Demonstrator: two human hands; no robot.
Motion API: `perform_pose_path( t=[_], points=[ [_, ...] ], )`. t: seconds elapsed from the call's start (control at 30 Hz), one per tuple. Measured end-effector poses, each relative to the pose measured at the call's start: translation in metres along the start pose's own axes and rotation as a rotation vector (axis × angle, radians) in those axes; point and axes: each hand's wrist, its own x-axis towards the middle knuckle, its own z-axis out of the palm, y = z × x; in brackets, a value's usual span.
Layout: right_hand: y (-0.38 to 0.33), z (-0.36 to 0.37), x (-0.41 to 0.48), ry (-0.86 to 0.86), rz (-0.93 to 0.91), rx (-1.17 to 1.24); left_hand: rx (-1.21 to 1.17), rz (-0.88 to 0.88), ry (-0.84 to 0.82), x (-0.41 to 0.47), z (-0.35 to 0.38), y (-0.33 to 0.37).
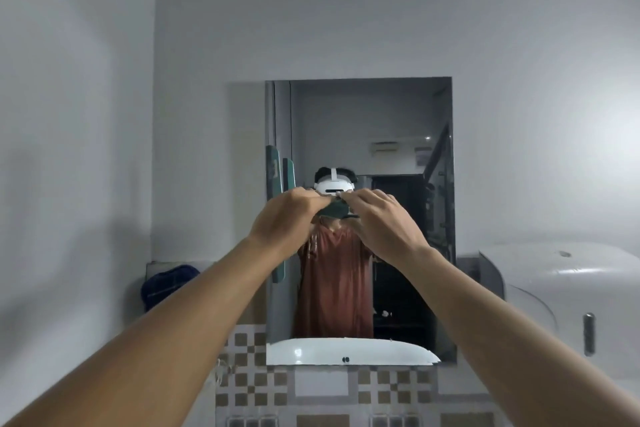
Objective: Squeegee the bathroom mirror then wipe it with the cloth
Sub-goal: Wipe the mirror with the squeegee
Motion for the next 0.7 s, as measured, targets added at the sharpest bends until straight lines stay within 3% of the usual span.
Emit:
perform_pose_path(
  t=[0.1, 0.2, 0.3, 0.43, 0.7],
  points=[
    [0.009, 0.0, 0.018, 0.041, -0.005, -0.012, 0.027, -0.025, 0.227, -0.012, 0.015, 0.0],
    [0.018, 0.003, 0.04, 0.061, 0.034, -0.017, 0.034, -0.025, 0.292, -0.041, 0.045, 0.001],
    [0.025, 0.007, 0.066, 0.081, 0.051, -0.044, 0.025, -0.055, 0.225, -0.061, 0.076, -0.008],
    [0.028, 0.009, 0.103, 0.105, 0.053, -0.026, 0.109, -0.245, 0.095, -0.062, 0.094, -0.022],
    [0.028, 0.01, 0.147, 0.066, 0.036, -0.093, 0.191, -0.241, -0.061, -0.056, 0.119, -0.041]
  ],
)
